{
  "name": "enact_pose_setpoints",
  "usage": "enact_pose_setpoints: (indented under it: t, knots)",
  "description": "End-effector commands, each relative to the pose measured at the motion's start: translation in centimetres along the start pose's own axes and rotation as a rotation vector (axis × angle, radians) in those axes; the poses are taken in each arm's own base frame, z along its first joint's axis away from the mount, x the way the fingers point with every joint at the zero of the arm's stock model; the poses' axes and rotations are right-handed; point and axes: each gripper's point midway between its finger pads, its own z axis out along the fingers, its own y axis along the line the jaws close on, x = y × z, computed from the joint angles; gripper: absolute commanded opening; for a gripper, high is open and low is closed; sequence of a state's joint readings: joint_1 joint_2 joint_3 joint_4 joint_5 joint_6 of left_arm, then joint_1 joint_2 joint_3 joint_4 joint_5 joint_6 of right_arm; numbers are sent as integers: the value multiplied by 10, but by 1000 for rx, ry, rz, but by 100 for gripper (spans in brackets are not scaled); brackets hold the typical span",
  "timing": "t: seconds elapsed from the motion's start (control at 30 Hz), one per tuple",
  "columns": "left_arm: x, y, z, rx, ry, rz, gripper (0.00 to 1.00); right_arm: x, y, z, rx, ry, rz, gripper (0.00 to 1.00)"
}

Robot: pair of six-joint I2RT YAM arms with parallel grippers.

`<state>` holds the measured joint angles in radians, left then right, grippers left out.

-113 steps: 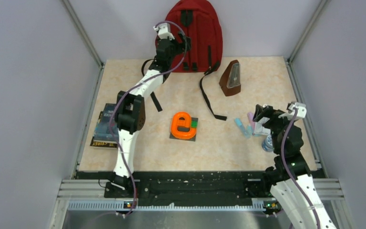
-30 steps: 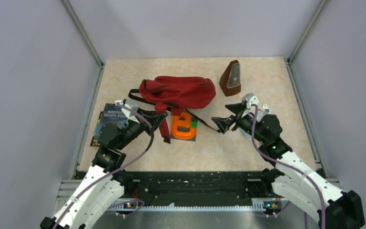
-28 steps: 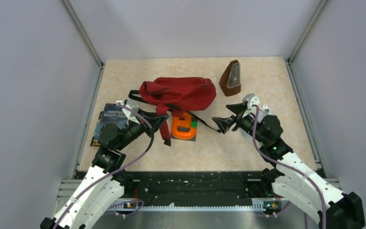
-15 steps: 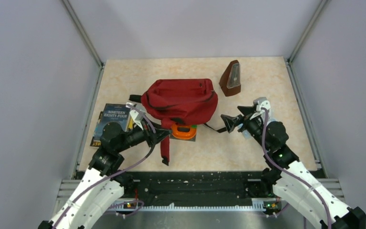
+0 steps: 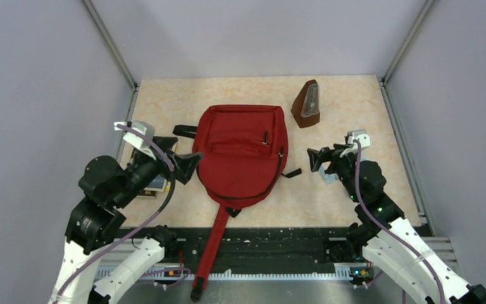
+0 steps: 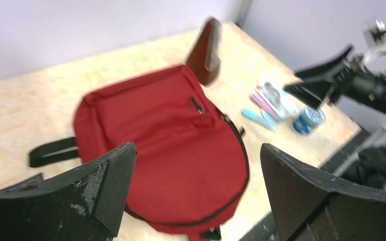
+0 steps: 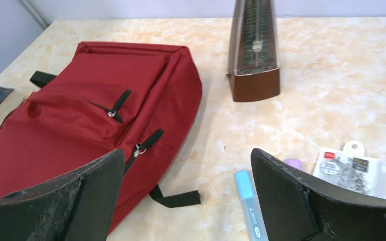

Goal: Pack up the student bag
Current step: Adjust the student bag at the center of the board, then unzip the student bag at the center of the board.

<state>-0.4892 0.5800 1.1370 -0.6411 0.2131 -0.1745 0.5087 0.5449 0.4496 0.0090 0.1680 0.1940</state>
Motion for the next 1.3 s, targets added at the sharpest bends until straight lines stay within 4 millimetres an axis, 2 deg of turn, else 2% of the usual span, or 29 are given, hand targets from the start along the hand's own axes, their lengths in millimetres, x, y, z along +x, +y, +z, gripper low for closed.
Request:
enact_pose_setpoints:
  t: [0.0,0.1,0.17,0.3,0.43,0.6,0.73,0.87,0.97,1.07,1.27]
  knots:
    - [-3,39,18,-213,39,-29,98,-30,-13,-10,92,-71,22,95]
    - [35,61,53,-312,138,-150,98,-20,-11,-6,89,-53,75,95]
    - [61,65,75,-315,177,-216,98,-13,-6,0,78,-21,108,95]
    - [104,83,97,-388,189,-327,98,8,4,18,52,102,119,94]
    - [136,113,93,-542,141,-368,98,33,12,43,51,243,118,91]
    - [172,146,77,-723,124,-384,98,34,31,76,-5,246,174,89]
    - [199,151,79,-744,161,-423,98,34,33,117,27,273,196,72]
    - [218,153,77,-769,182,-458,98,52,36,153,23,344,227,64]
    - [223,149,78,-742,151,-509,98,71,38,163,6,398,248,61]
    - [230,144,80,-714,116,-576,98,88,42,164,-13,443,272,59]
    - [248,139,79,-691,121,-637,97,100,49,159,-48,468,321,54]
